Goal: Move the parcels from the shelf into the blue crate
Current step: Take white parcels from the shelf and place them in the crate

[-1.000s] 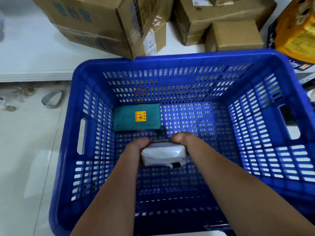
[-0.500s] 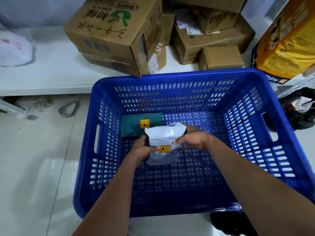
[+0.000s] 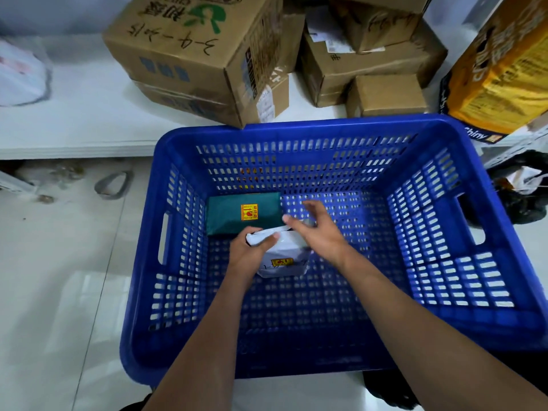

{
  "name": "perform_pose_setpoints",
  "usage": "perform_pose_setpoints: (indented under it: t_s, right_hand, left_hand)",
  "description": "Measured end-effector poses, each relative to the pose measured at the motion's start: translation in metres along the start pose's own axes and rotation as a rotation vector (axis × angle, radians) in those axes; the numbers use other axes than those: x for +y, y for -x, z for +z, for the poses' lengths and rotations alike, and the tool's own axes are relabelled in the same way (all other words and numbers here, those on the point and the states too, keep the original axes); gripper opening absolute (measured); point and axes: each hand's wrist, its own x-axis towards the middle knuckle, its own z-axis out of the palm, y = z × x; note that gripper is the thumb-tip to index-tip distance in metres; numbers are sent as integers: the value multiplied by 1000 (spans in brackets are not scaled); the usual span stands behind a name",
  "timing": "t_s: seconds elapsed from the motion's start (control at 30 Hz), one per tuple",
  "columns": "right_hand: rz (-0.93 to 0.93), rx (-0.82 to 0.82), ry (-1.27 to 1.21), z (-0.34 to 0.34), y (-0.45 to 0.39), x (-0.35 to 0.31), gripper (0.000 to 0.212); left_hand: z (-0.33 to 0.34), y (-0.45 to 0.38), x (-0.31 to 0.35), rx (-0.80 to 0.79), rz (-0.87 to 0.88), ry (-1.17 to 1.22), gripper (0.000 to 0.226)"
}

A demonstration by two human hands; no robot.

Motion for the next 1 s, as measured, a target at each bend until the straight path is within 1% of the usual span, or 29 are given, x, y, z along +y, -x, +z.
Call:
perform_pose_setpoints:
  t_s: [0.03,0.07,0.1,0.13,0.17,0.2,0.23,0.33,0.4,0.43,0.47,0.5,0.53,0.57,0.6,0.63,0.67,0.7,0.77,0.8,0.83,0.93,1.0]
  right_hand:
    - [-118,181,221,5,1,-5,58]
    - [-279,321,452,12,3,-8,55]
    - [-438,388,621,20,5,-8,53]
    - [-545,391,728,29,6,-7,51]
    - [-598,357,808,37,8,-4,50]
    - [-600,314,869,45,8,1,49]
    - [-562,270,925,49,9,5,49]
    - [-391,176,1045,49,3,7,52]
    - [-309,139,1051,47,-3,1,55]
    - [-299,141,1033,46,-5,-2,56]
    - [-293,143,1009,46,-8,-3,55]
    - [-274,144,983,45,-10,-6,55]
    - [-246,140,957,44,-13,-8,55]
    - [-212,126,939,42,-15,-9,54]
    - [-185,105,946,40,-17,-10,48]
    - [-171,84,958,40,-19,-11,38]
    - [-149,66,976,39,-20,-11,27]
    - [-108,85,939,38,-20,-12,23]
    - [-58,115,852,37,-20,-11,35]
    - [-62,123,819,39,-22,-9,41]
    - [-44,135,768,40,-22,-9,43]
    - [74,156,658,42,-25,-6,45]
    - [196,157,498,43,-29,-4,46]
  left_hand:
    - [2,-1,-1,14,15,16,27]
    - [4,-1,-1,30,31,27,26]
    - [5,-2,-1,48,49,30,24]
    - [7,-3,-1,63,66,20,21]
    - [8,-4,-1,72,88,2,20]
    - [8,-5,-2,72,109,-20,21]
    - [9,-6,-3,67,130,-38,22]
    - [10,-7,-5,79,147,-78,34]
    - [13,-9,-4,127,109,-92,43]
    - [15,-10,-4,151,91,-132,44]
    - [16,-11,-2,194,91,-222,41]
    - [16,-13,0,290,128,-373,32]
    - [17,-13,5,400,210,-546,20]
    - [21,-11,12,464,315,-690,20]
    - [26,-9,20,455,431,-779,28]
    - [33,-7,25,394,543,-851,36]
    - [39,-4,27,320,588,-881,42]
    - [42,-3,26,270,569,-910,46]
    - [40,-8,19,244,325,-827,47]
    - [37,-12,18,215,169,-727,49]
    - [35,-14,17,197,67,-633,51]
    - [33,-16,23,215,-135,-407,50]
    - [33,-16,29,223,-296,-280,44]
